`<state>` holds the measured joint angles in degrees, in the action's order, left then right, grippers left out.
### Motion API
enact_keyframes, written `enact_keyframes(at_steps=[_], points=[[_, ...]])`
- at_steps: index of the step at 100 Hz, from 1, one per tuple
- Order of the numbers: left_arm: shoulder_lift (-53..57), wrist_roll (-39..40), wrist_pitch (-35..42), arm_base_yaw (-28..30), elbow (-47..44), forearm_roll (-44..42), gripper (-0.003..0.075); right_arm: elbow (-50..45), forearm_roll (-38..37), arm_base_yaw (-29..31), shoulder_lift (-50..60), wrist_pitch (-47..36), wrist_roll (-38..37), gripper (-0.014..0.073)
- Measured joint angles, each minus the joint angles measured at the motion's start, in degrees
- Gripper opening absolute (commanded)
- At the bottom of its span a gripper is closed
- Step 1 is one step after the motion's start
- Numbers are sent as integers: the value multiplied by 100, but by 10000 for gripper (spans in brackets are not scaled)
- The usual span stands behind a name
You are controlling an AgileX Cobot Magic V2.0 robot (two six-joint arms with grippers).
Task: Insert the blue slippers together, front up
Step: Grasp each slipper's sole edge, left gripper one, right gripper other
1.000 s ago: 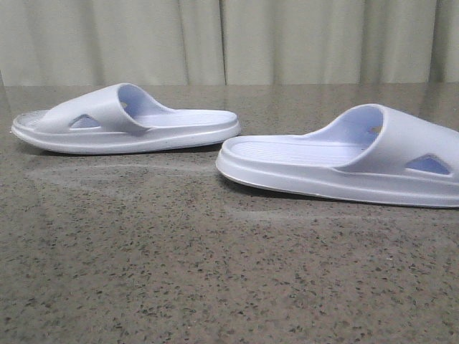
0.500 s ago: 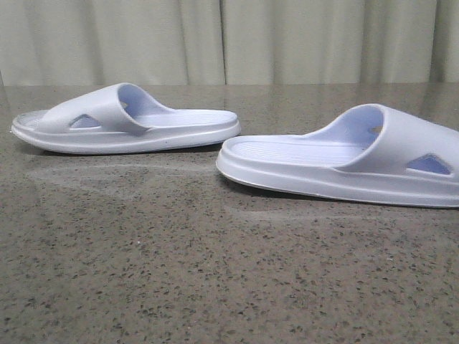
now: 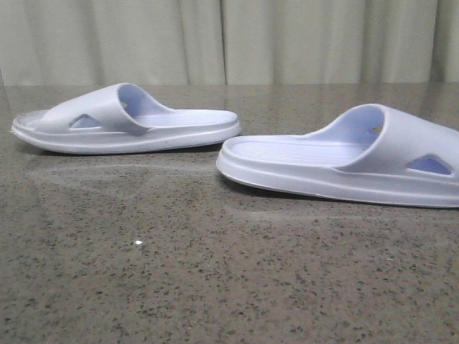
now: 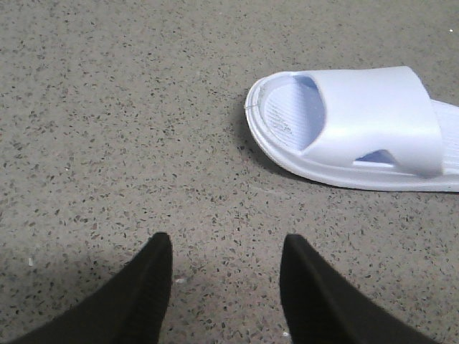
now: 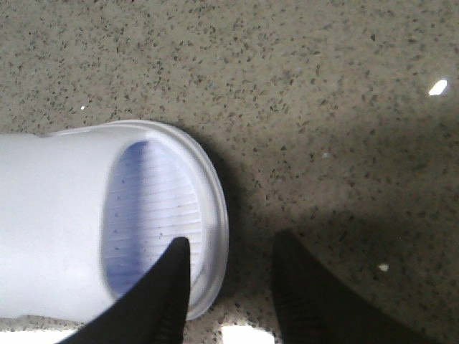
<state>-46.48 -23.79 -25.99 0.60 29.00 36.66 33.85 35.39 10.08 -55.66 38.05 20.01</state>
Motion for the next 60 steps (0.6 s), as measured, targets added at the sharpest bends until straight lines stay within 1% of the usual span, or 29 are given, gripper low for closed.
enact_keyframes(at_steps=[13,22,27,35,49,56,60], points=[[-130,-38,-56,0,71,12,309,0,1230,726,-463,528,1152,223],[-246,-68,-148,0,235,12,309,0,1869,1138,-847,879,1793,223],[-301,-109,-195,0,324,12,309,12,2143,1272,-1054,1024,2071,223],[-405,-134,-265,0,456,20,309,49,2371,1349,-1385,1280,2374,223],[-585,-158,-327,0,573,34,309,204,2580,1373,-1824,1631,2654,215],[-661,-171,-359,0,593,34,309,275,2618,1373,-1952,1751,2706,149],[-703,-171,-372,0,610,34,309,296,2644,1373,-1993,1786,2720,90]])
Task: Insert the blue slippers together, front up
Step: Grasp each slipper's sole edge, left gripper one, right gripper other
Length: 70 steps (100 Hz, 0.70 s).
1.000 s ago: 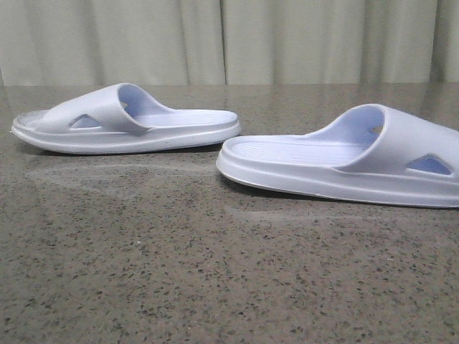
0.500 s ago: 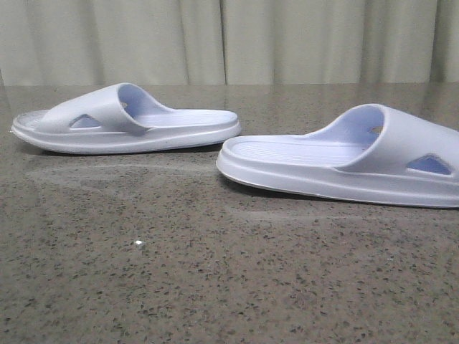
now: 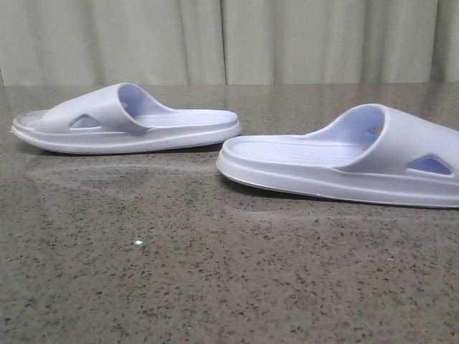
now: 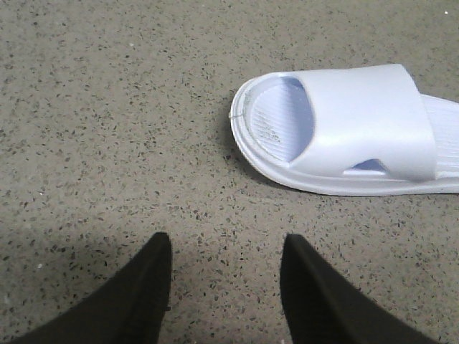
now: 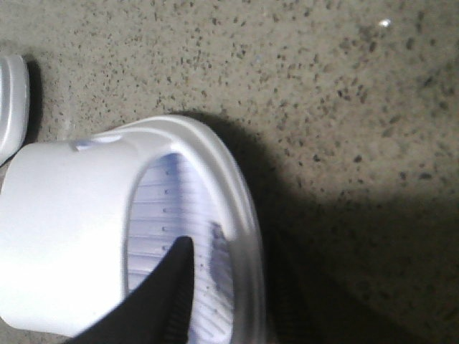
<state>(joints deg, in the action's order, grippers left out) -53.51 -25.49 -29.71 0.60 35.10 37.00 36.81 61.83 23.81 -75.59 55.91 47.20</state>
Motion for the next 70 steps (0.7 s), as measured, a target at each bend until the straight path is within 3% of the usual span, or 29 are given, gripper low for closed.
enact_keyframes(at_steps=[16,53,70], points=[[-42,0,-41,0,4,0,307,38,3,0,-55,42,13,-107],[-79,0,20,0,15,23,214,40,35,0,-55,68,39,-107],[-550,0,9,0,350,83,214,40,43,0,-55,68,39,-107]])
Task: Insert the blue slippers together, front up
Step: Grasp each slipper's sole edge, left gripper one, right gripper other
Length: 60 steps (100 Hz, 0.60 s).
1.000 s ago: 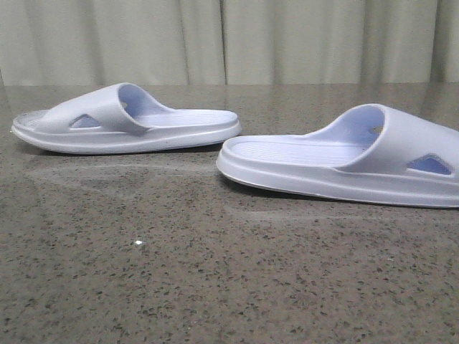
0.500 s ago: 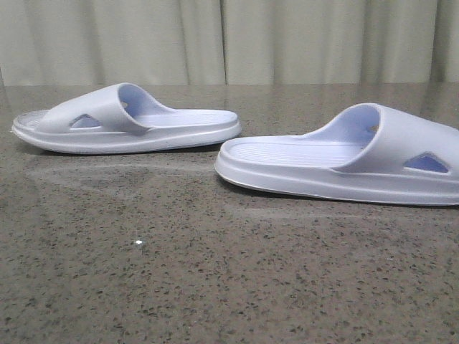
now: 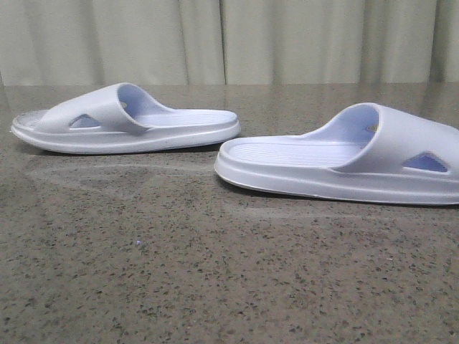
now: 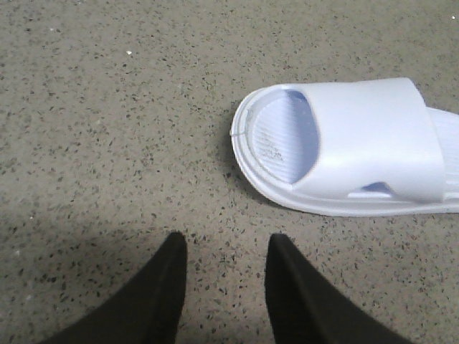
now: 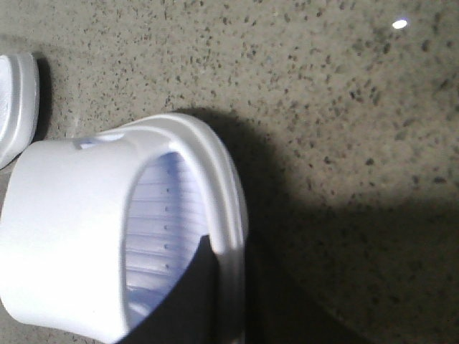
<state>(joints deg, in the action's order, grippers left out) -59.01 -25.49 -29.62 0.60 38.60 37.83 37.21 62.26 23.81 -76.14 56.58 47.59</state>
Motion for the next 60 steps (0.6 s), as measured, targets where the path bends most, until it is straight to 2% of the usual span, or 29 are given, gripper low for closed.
enact_keyframes(at_steps=[15,40,60], points=[[-827,-87,-280,33,507,250,214,0,0,0,0,0,0,-107],[-2256,-1691,-1395,672,1215,2111,216,0,0,0,0,0,0,-107],[-3001,-2243,-1790,926,1619,2710,216,0,0,0,0,0,12,-107]])
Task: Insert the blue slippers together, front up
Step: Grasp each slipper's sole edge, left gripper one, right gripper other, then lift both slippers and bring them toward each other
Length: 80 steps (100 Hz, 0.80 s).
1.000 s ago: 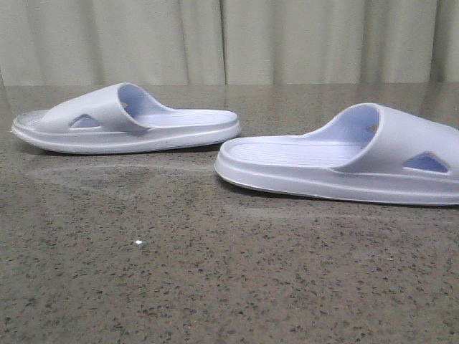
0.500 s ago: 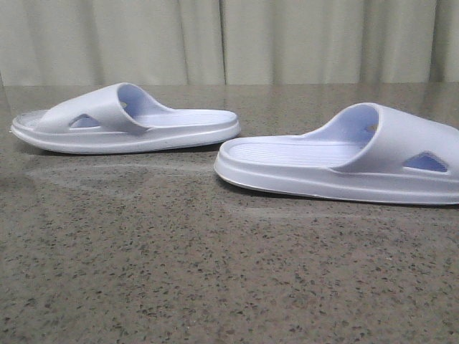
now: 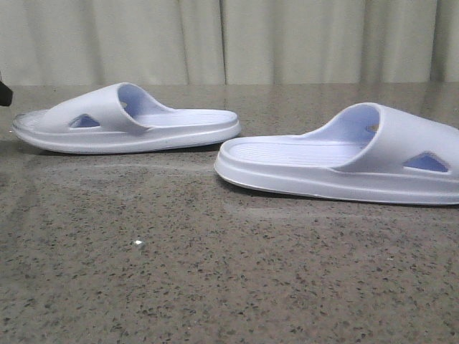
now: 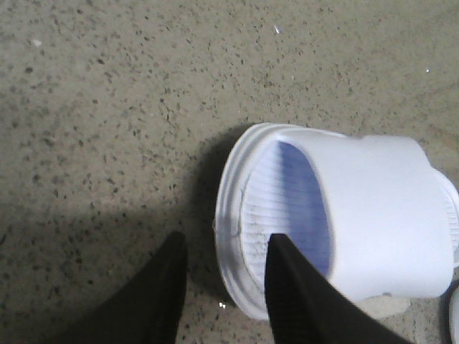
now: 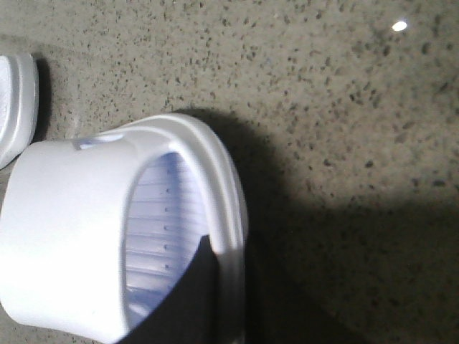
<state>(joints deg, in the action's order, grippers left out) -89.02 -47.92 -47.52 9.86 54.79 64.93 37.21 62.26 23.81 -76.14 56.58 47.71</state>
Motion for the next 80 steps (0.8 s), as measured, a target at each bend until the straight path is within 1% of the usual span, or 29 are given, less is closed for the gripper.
enact_keyframes(at_steps=[38,50,69,76,80], points=[[-1139,-181,-778,10,622,271,216,0,0,0,0,-10,0,-107],[-1239,-349,-896,10,661,444,216,0,0,0,0,-22,0,-107],[-1251,-478,-1055,10,661,481,215,0,0,0,0,-43,0,-107],[-1251,-486,-1105,10,661,481,207,0,0,0,0,-43,0,-107],[-1251,-491,-1135,10,661,481,190,0,0,0,0,-55,0,-107]])
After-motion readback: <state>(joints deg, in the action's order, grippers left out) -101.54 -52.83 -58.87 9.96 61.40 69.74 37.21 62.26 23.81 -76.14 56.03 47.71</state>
